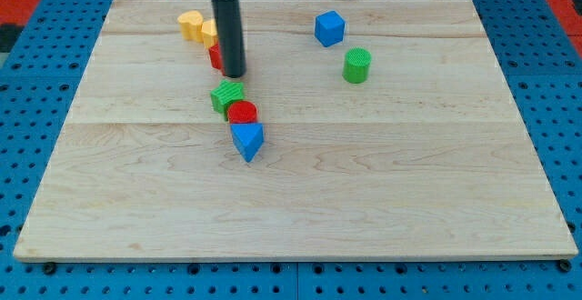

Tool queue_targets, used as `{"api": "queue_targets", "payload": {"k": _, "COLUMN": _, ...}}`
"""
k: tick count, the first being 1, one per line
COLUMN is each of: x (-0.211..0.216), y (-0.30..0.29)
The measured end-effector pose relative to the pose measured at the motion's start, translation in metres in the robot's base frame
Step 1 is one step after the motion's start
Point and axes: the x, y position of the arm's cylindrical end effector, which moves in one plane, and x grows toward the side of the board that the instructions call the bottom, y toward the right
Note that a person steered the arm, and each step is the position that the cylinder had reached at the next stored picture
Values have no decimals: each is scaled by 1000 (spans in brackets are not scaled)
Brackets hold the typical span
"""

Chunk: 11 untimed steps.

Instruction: Separate the red circle from green star

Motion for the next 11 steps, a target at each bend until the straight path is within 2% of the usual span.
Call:
{"api": "queue_targets", "payload": {"k": 1, "x": -12, "y": -36}}
{"api": "queue_targets", "payload": {"k": 2, "x": 7, "y": -1}}
{"api": "queue_targets", "payload": {"k": 3, "x": 29, "y": 59}}
{"api": "queue_targets", "payload": {"k": 5, "x": 108, "y": 59}}
{"api": "queue_targets", "payload": {"k": 6, "x": 118, "y": 17}}
{"api": "queue_targets", "payload": {"k": 7, "x": 90, "y": 1}}
{"api": "queue_targets", "payload": {"k": 8, "x": 77, "y": -46}}
{"api": "queue_targets", "payload": {"k": 10, "x": 104, "y": -75}}
{"api": "queue_targets", "payload": {"k": 11, "x": 85, "y": -90}}
